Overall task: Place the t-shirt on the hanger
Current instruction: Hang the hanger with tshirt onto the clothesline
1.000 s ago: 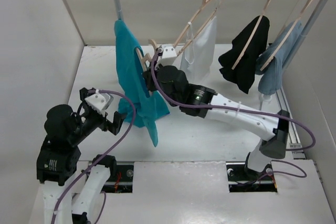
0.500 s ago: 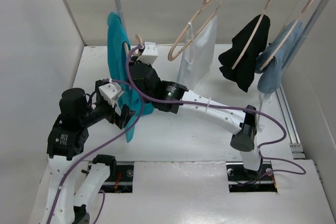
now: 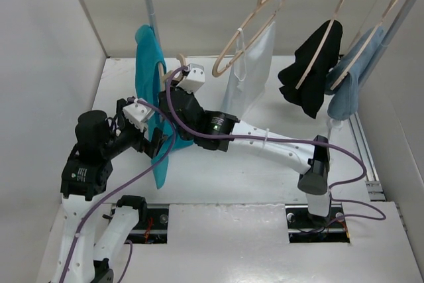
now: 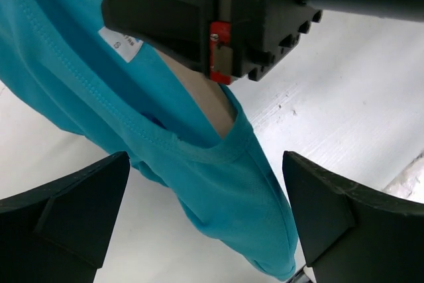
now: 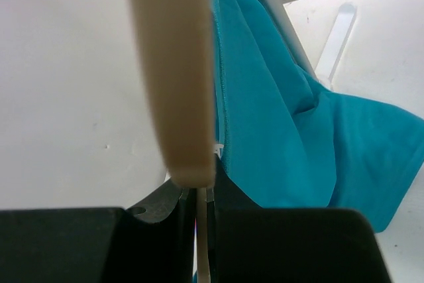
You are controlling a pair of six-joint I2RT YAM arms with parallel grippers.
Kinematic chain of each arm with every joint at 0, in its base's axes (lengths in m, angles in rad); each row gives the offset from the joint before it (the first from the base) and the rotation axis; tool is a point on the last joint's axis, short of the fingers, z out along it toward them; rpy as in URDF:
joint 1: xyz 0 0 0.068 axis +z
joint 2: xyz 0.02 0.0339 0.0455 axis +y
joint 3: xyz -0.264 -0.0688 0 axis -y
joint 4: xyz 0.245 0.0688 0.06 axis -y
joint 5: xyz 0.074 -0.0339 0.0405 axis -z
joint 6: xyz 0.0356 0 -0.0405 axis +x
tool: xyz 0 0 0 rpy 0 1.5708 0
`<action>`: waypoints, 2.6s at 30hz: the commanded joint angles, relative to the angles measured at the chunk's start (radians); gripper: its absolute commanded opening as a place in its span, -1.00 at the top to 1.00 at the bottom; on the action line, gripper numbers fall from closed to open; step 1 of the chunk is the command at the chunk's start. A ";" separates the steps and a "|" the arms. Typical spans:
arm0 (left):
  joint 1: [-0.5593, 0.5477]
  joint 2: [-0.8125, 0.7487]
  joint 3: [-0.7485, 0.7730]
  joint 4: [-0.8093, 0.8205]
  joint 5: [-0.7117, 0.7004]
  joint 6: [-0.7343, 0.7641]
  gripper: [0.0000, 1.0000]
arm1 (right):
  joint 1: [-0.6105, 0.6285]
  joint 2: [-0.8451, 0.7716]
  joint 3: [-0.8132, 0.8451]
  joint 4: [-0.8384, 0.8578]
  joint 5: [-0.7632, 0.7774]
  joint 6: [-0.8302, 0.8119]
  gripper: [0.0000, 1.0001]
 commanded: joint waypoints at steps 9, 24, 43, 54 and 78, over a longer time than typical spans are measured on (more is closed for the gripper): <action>0.004 -0.011 -0.036 -0.075 -0.166 0.250 -0.52 | 0.061 -0.051 0.056 0.075 0.112 0.054 1.00; -0.038 -0.117 -0.103 -0.053 -0.243 0.269 1.00 | 0.136 -0.087 -0.055 0.075 0.172 0.178 1.00; -0.056 -0.226 -0.043 -0.021 -0.186 0.165 1.00 | 0.178 -0.087 -0.109 -0.062 0.193 0.197 1.00; -0.056 -0.236 -0.123 -0.009 -0.143 0.233 0.28 | 0.178 -0.099 -0.178 -0.016 0.193 0.257 1.00; -0.065 -0.208 -0.313 0.036 -0.078 0.324 -0.47 | 0.169 -0.087 -0.169 0.029 0.173 0.297 1.00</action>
